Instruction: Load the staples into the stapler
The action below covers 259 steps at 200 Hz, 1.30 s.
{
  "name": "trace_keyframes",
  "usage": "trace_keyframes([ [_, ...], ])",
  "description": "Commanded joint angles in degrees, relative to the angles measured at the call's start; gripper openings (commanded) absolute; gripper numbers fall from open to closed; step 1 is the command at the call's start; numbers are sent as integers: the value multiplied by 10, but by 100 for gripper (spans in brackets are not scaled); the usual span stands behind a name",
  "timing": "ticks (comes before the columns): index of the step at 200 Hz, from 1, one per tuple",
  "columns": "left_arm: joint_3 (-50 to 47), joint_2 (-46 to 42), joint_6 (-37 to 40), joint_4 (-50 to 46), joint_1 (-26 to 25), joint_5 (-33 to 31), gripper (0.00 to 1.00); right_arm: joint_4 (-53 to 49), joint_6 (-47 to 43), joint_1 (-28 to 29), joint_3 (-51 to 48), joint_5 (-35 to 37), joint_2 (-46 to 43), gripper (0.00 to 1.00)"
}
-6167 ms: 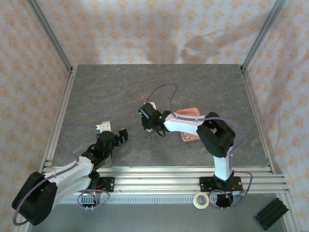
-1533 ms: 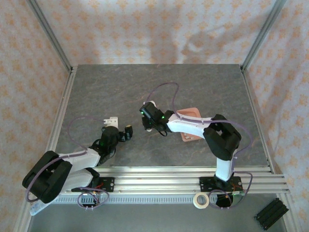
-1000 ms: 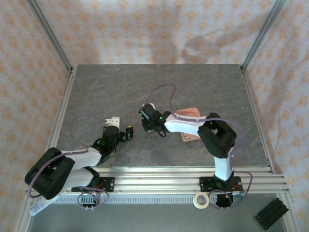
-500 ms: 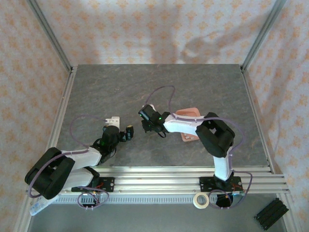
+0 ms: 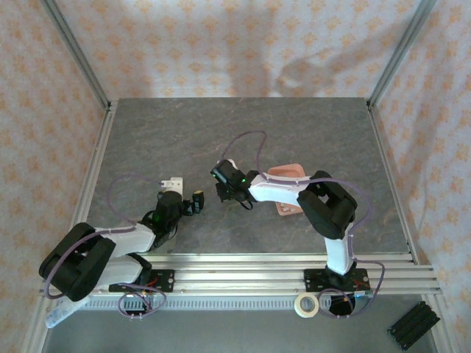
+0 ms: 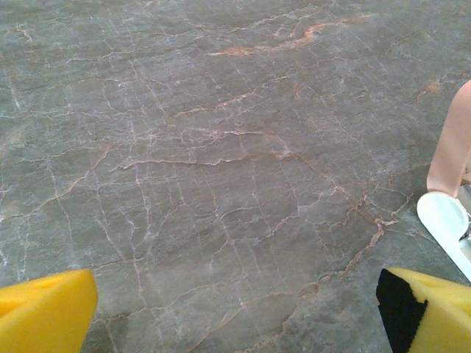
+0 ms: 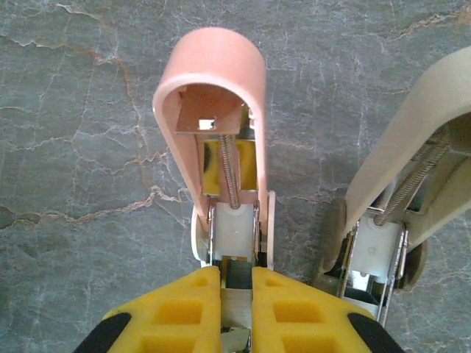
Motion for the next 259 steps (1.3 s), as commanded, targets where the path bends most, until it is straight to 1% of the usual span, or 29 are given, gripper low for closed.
trace_keyframes([
  [1,17,6,15,17,-2,4,98,-46,18,-4,32,37,17,13],
  [115,16,5,15,19,-2,7,97,-115,28,-3,76,53,54,12],
  [168,15,6,15,21,-1,8,98,-127,30,-2,96,50,67,12],
  [197,13,4,14,24,-2,8,97,-118,28,-2,92,43,56,13],
  [231,12,1,16,24,-2,7,98,-109,28,-2,83,45,22,16],
  [259,13,1,16,28,-2,21,97,-103,33,-4,74,50,-5,16],
])
